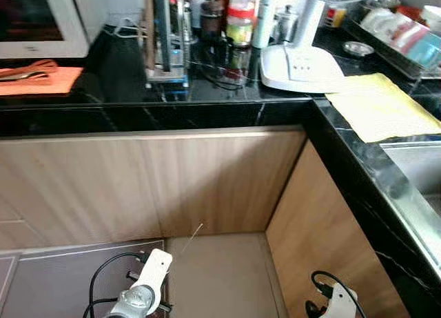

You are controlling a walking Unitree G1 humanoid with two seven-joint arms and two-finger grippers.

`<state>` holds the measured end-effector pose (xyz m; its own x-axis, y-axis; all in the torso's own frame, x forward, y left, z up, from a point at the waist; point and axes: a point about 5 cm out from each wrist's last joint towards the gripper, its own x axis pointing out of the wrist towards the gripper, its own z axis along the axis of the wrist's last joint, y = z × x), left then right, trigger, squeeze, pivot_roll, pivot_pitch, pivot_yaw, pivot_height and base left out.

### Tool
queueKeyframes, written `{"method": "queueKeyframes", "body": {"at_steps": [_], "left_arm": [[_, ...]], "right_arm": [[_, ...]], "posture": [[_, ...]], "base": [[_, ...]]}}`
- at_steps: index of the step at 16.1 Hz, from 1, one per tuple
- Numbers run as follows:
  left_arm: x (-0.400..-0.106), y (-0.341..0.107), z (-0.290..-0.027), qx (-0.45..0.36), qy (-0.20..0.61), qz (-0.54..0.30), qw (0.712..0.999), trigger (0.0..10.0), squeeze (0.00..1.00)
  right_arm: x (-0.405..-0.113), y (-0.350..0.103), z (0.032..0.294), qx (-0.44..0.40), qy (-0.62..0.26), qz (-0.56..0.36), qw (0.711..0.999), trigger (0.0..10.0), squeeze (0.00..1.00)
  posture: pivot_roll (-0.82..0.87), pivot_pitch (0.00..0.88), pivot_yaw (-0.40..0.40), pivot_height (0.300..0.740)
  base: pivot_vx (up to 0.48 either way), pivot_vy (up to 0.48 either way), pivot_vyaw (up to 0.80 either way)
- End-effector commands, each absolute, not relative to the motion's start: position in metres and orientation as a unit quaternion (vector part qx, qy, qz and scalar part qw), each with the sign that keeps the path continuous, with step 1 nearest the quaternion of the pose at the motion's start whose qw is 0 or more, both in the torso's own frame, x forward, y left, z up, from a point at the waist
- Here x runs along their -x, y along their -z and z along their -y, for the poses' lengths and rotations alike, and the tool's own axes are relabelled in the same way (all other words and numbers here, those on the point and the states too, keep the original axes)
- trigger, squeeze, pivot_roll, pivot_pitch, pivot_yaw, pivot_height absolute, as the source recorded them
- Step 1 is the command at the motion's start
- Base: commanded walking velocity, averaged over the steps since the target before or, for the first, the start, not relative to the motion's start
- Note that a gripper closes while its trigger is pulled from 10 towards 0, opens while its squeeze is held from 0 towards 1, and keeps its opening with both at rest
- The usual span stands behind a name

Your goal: Kitchen organization

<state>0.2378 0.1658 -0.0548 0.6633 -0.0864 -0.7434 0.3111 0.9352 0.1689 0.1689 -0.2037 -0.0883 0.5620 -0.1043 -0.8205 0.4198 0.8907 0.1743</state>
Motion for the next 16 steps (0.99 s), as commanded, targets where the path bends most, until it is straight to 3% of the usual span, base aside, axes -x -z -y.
{"method": "queueKeyframes", "body": {"at_steps": [1,7,16], "left_arm": [[-0.2371,0.0553,-0.1657,-0.147,0.115,-0.396,0.899,10.0,0.00],[-0.2374,0.0552,-0.1649,-0.142,0.113,-0.398,0.899,10.0,0.00],[-0.2401,0.0536,-0.1636,-0.167,0.130,-0.395,0.894,10.0,0.00]], "right_arm": [[-0.1681,0.0882,0.2062,-0.173,0.150,-0.446,0.865,10.0,0.00],[-0.1689,0.0878,0.2070,-0.170,0.146,-0.448,0.865,10.0,0.00],[-0.1709,0.0868,0.2082,-0.165,0.140,-0.449,0.867,10.0,0.00]], "posture": [[0.06,0.000,-0.076,0.719],[0.06,0.000,-0.080,0.719],[0.06,0.000,-0.085,0.719]], "base": [[0.000,0.000,-0.56],[0.000,0.000,-0.56],[0.000,0.175,-0.56]]}}
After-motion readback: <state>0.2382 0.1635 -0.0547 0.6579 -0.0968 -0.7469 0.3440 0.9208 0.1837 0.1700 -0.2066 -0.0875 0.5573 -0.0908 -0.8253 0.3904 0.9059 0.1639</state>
